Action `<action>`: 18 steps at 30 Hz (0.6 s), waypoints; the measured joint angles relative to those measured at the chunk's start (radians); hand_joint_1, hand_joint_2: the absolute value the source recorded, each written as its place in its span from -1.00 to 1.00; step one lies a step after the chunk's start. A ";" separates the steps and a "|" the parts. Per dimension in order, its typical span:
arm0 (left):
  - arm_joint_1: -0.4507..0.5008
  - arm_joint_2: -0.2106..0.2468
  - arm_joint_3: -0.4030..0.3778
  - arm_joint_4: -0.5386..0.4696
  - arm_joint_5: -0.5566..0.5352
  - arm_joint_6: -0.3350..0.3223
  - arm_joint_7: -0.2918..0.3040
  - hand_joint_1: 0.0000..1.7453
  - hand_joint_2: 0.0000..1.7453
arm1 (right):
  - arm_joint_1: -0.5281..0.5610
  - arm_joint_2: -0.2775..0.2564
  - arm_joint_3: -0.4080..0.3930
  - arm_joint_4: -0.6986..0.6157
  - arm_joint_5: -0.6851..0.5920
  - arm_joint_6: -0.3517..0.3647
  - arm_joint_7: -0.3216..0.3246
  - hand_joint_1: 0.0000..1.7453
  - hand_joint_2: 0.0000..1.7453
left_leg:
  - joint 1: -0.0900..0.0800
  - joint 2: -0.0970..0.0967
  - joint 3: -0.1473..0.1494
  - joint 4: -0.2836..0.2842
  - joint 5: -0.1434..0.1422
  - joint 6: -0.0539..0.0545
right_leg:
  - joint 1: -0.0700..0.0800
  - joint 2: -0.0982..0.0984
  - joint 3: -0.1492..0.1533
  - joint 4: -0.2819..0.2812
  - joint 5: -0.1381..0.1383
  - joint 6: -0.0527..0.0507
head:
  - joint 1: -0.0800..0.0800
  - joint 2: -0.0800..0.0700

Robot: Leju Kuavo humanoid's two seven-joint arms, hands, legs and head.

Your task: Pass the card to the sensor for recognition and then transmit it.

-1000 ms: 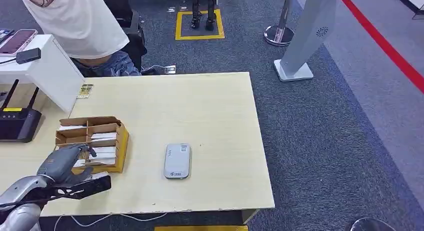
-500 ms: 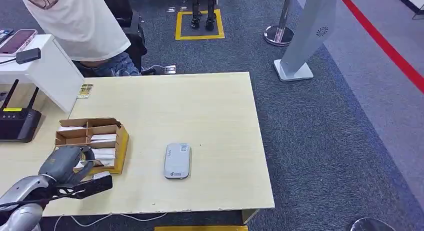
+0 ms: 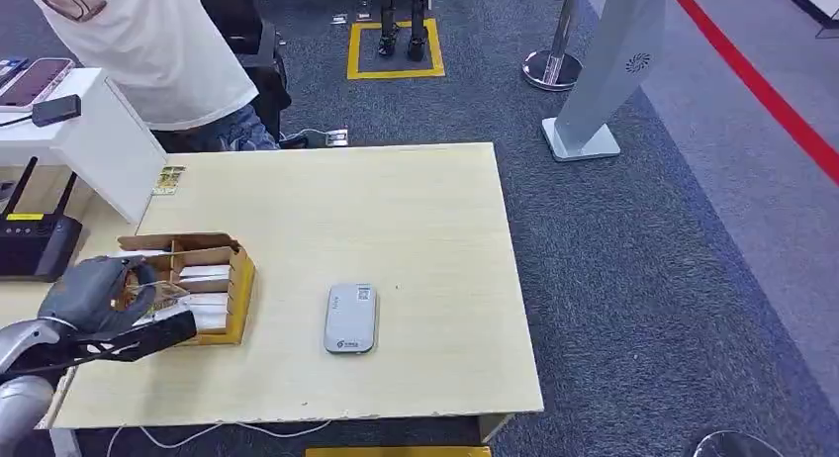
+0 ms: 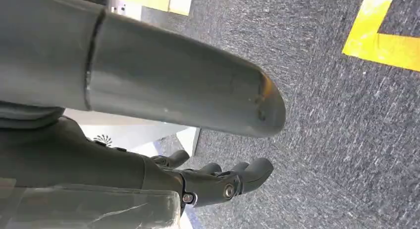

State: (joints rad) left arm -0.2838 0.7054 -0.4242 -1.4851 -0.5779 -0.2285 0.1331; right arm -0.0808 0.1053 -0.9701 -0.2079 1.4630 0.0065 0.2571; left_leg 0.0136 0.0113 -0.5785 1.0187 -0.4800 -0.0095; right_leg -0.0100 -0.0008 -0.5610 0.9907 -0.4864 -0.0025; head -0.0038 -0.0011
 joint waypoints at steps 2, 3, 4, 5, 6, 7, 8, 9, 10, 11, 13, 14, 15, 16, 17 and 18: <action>-0.015 0.007 0.010 0.000 0.002 -0.006 0.000 1.00 1.00 | 0.000 0.000 0.000 0.000 0.000 0.000 0.000 -1.00 -1.00 | 0.000 0.000 0.000 0.000 0.000 0.000 | 0.000 0.000 0.000 0.000 0.000 0.000 | 0.000 0.000; -0.023 0.008 0.012 0.000 0.004 -0.008 0.000 1.00 1.00 | 0.001 0.000 0.000 0.000 0.000 0.000 0.000 -1.00 -1.00 | 0.000 0.000 0.000 0.000 0.000 0.000 | 0.000 0.000 0.000 0.000 0.000 0.000 | 0.000 0.000; -0.036 0.009 0.014 0.000 0.006 -0.010 0.000 1.00 1.00 | 0.001 0.000 0.000 0.000 0.000 0.000 0.000 -1.00 -1.00 | 0.000 0.000 0.000 0.000 0.000 0.000 | 0.000 0.000 0.000 0.000 0.000 0.000 | 0.000 0.000; -0.044 0.011 0.015 0.000 0.011 -0.010 -0.001 1.00 1.00 | 0.000 0.000 0.000 0.000 0.000 0.000 0.000 -1.00 -1.00 | 0.000 0.000 0.000 0.000 0.000 0.000 | 0.000 0.000 0.000 0.000 0.000 0.000 | 0.000 0.000; -0.052 0.011 0.016 0.000 0.016 -0.008 -0.004 1.00 1.00 | 0.000 0.000 0.000 0.000 0.000 0.000 0.000 -1.00 -1.00 | 0.000 0.000 0.000 0.000 0.000 0.000 | 0.000 0.000 0.000 0.000 0.000 0.000 | 0.000 0.000; -0.057 0.010 0.020 0.000 0.019 -0.003 -0.006 1.00 1.00 | 0.000 0.000 0.000 0.000 0.000 0.000 0.000 -1.00 -1.00 | 0.000 0.000 0.000 0.000 0.000 0.000 | 0.000 0.000 0.000 0.000 0.000 0.000 | 0.000 0.000; -0.062 0.007 0.026 0.000 0.021 0.004 -0.010 1.00 1.00 | 0.001 0.000 0.000 0.000 0.000 0.000 0.001 -1.00 -1.00 | 0.000 0.000 0.000 0.000 0.000 0.000 | 0.000 0.000 0.000 0.000 0.000 0.000 | 0.000 0.000; -0.065 0.004 0.031 0.000 0.021 0.014 -0.011 1.00 1.00 | 0.001 0.000 0.000 0.000 0.000 0.000 0.003 -1.00 -1.00 | 0.000 0.000 0.000 0.000 0.000 0.000 | 0.000 0.000 0.000 0.000 0.000 0.000 | 0.000 0.000; -0.067 0.000 0.035 0.000 0.018 0.023 -0.013 1.00 1.00 | 0.000 0.000 0.000 0.000 0.000 0.000 0.003 -1.00 -1.00 | -0.001 0.000 0.000 0.000 0.000 0.000 | 0.000 0.000 0.000 0.000 0.000 0.000 | 0.000 0.000; -0.068 -0.006 0.039 0.000 0.010 0.037 -0.017 1.00 1.00 | 0.000 0.000 0.000 0.000 0.000 0.001 0.003 -1.00 -1.00 | -0.001 0.000 0.000 0.000 0.000 0.000 | 0.000 0.000 0.000 0.000 0.000 0.000 | 0.000 0.000; -0.067 -0.026 0.045 0.000 -0.014 0.077 -0.021 1.00 1.00 | 0.000 0.000 0.000 0.000 0.000 0.002 0.003 -1.00 -1.00 | -0.001 0.000 0.000 0.000 0.000 0.000 | 0.000 0.000 0.000 0.000 0.000 0.000 | 0.000 0.000; -0.067 -0.038 0.050 0.000 -0.026 0.094 -0.021 1.00 1.00 | 0.000 0.000 0.000 0.000 0.000 0.002 0.003 -1.00 -1.00 | -0.001 0.000 0.000 0.000 0.000 0.000 | 0.000 0.000 0.000 0.000 0.000 0.000 | 0.000 0.000; -0.067 -0.046 0.052 0.001 -0.032 0.103 -0.022 1.00 1.00 | 0.000 0.000 0.000 0.000 0.000 0.002 0.004 -1.00 -1.00 | -0.001 0.000 0.000 0.000 0.000 0.000 | 0.000 0.000 0.000 0.000 0.000 0.000 | 0.000 0.000; -0.067 -0.055 0.057 0.002 -0.045 0.112 -0.022 1.00 1.00 | 0.000 0.000 0.000 0.000 0.000 0.003 0.004 -1.00 -1.00 | -0.001 0.000 0.000 0.000 0.000 0.000 | 0.000 0.000 0.000 0.000 0.000 0.000 | 0.000 0.000; -0.067 -0.063 0.060 0.003 -0.064 0.126 -0.021 1.00 1.00 | 0.000 0.000 0.000 0.000 0.002 0.003 0.006 -1.00 -1.00 | -0.001 0.000 0.000 0.000 0.000 0.000 | 0.000 0.000 0.000 0.000 0.000 0.000 | 0.000 0.000; -0.068 -0.072 0.063 0.007 -0.091 0.146 -0.018 1.00 1.00 | 0.001 0.001 0.000 0.000 0.003 0.004 0.008 -1.00 -1.00 | -0.001 0.000 0.000 0.000 0.000 0.000 | 0.000 0.000 0.000 0.000 0.000 0.000 | 0.000 0.000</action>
State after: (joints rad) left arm -0.3519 0.6336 -0.3609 -1.4778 -0.6685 -0.0823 0.1152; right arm -0.0802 0.1061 -0.9697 -0.2075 1.4660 0.0103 0.2647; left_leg 0.0129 0.0115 -0.5783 1.0188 -0.4801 -0.0095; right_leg -0.0103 -0.0008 -0.5611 0.9904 -0.4864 -0.0024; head -0.0042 -0.0015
